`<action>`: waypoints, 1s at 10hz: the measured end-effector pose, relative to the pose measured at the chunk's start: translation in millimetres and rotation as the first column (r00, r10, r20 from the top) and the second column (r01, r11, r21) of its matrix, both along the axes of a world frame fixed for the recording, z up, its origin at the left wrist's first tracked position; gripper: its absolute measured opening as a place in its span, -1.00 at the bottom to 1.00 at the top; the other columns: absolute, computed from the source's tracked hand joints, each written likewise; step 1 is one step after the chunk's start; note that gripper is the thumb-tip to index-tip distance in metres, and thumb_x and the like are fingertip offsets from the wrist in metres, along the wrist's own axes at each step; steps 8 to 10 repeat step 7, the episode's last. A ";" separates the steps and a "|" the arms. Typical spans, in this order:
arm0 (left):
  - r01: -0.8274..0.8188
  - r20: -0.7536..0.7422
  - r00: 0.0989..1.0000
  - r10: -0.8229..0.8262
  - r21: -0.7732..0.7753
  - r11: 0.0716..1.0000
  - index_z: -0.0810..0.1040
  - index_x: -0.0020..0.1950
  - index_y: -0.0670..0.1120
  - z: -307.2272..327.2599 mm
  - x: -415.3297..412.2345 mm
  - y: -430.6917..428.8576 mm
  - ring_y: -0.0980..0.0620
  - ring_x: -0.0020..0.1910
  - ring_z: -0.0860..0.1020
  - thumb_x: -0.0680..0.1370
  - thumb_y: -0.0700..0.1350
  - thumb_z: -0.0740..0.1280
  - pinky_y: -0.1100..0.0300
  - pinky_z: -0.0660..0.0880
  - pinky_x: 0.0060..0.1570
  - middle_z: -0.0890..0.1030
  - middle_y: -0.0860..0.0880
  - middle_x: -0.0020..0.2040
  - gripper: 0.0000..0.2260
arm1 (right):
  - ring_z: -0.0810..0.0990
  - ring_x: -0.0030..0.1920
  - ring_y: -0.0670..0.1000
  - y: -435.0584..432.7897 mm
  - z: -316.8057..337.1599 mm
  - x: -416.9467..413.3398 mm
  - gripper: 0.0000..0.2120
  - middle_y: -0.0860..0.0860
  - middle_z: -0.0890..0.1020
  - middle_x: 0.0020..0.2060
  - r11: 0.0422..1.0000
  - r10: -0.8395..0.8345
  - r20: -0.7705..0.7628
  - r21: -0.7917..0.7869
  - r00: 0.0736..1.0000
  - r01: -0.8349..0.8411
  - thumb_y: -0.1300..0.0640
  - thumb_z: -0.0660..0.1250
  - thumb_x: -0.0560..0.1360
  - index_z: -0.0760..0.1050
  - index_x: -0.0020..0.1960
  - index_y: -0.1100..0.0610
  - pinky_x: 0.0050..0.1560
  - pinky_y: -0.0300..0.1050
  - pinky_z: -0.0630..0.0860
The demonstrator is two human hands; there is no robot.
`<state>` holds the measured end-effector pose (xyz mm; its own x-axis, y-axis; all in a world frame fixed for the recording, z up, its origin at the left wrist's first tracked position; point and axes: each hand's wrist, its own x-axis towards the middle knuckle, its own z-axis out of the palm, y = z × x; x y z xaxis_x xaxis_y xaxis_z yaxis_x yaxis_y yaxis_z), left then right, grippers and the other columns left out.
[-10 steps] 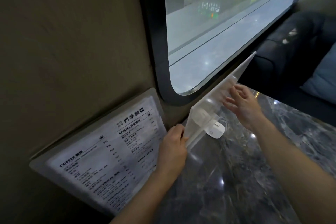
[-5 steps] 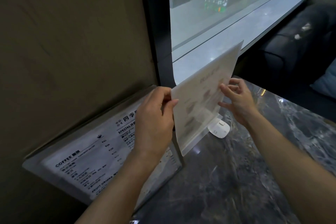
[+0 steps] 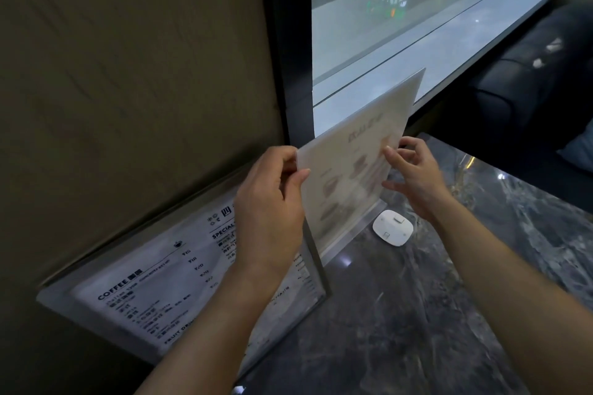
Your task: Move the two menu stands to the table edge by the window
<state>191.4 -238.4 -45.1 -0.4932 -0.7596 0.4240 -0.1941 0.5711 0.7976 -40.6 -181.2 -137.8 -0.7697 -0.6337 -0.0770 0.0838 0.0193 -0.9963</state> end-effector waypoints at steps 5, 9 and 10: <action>-0.002 0.020 1.000 0.004 -0.088 0.996 0.42 0.11 -0.02 7.3 4.4 4.0 0.06 -0.06 0.56 0.49 -0.18 0.33 -0.03 0.61 -0.08 0.54 0.06 -0.04 -0.78 | 0.52 0.09 0.01 8.4 15.1 0.1 -0.47 0.05 0.51 0.14 0.994 0.027 -0.209 0.112 0.978 -0.004 -0.08 0.36 0.40 0.32 0.30 0.03 -0.08 -0.18 0.44; -0.068 -0.130 0.991 0.043 -0.194 0.979 0.42 0.14 0.00 23.7 16.1 10.6 0.19 -0.02 0.47 0.50 -0.08 0.30 0.30 0.48 -0.03 0.48 0.10 0.00 -0.77 | 0.43 0.13 0.01 25.8 60.3 7.4 -0.39 0.11 0.42 0.24 0.988 -0.089 -0.375 0.084 0.923 0.129 -0.06 0.37 0.41 0.22 0.38 0.03 -0.06 -0.22 0.41; -0.068 -0.130 0.991 0.043 -0.194 0.979 0.42 0.14 0.00 23.7 16.1 10.6 0.19 -0.02 0.47 0.50 -0.08 0.30 0.30 0.48 -0.03 0.48 0.10 0.00 -0.77 | 0.43 0.13 0.01 25.8 60.3 7.4 -0.39 0.11 0.42 0.24 0.988 -0.089 -0.375 0.084 0.923 0.129 -0.06 0.37 0.41 0.22 0.38 0.03 -0.06 -0.22 0.41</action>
